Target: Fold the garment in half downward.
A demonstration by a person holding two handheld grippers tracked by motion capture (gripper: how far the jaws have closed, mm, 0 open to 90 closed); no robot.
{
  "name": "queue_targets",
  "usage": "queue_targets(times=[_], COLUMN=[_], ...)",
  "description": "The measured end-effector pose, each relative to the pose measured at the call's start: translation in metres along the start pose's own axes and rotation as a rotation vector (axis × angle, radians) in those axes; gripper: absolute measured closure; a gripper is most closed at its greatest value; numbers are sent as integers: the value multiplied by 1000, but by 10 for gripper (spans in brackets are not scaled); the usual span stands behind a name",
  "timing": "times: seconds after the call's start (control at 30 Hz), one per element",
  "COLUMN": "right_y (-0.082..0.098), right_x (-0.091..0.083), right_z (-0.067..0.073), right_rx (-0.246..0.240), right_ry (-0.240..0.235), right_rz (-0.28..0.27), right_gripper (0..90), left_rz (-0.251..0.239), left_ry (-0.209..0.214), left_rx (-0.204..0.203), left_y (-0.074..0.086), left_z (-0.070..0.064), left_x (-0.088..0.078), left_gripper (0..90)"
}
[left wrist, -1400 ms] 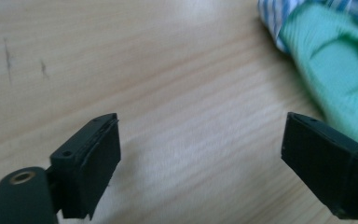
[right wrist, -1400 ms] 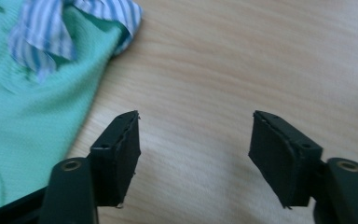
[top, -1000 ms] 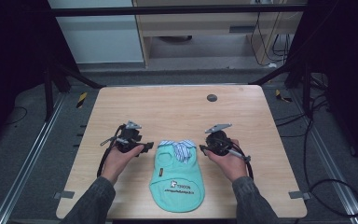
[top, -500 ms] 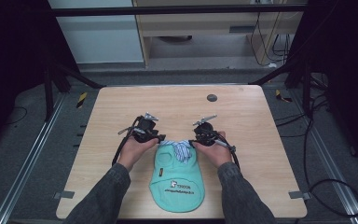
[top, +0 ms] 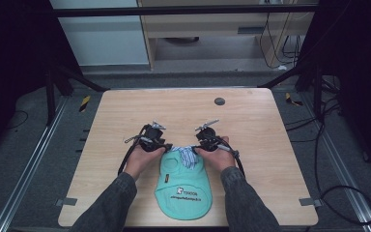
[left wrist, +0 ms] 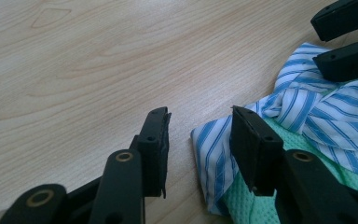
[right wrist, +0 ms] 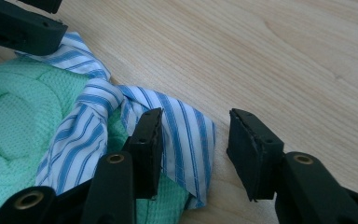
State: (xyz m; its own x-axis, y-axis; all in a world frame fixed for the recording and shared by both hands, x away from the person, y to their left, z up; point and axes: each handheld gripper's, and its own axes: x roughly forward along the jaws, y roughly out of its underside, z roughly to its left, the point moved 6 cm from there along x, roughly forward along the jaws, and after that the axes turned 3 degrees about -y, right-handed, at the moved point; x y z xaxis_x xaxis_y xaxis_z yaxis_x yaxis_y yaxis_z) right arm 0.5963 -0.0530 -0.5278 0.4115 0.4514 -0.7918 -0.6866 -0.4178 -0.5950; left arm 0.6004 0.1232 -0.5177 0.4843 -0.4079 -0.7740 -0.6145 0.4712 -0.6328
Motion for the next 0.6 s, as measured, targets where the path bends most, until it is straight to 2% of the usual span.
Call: queue_targets(times=[0.27,0.43,0.6], right_y=[2,3,4], right_x=[5,5,4], right_z=[0,2,4], right_rx=[0,-26,-37], right_ry=[-9,0,-13], right_rz=[9,18,35], right_gripper=[535,566,622], left_rz=[32,45,38], left_ry=[23,40,53], left_rx=[-9,0,22], left_y=[6,10,10], left_z=[0,-3,-8], left_x=[6,10,10], left_gripper=[528,510,601])
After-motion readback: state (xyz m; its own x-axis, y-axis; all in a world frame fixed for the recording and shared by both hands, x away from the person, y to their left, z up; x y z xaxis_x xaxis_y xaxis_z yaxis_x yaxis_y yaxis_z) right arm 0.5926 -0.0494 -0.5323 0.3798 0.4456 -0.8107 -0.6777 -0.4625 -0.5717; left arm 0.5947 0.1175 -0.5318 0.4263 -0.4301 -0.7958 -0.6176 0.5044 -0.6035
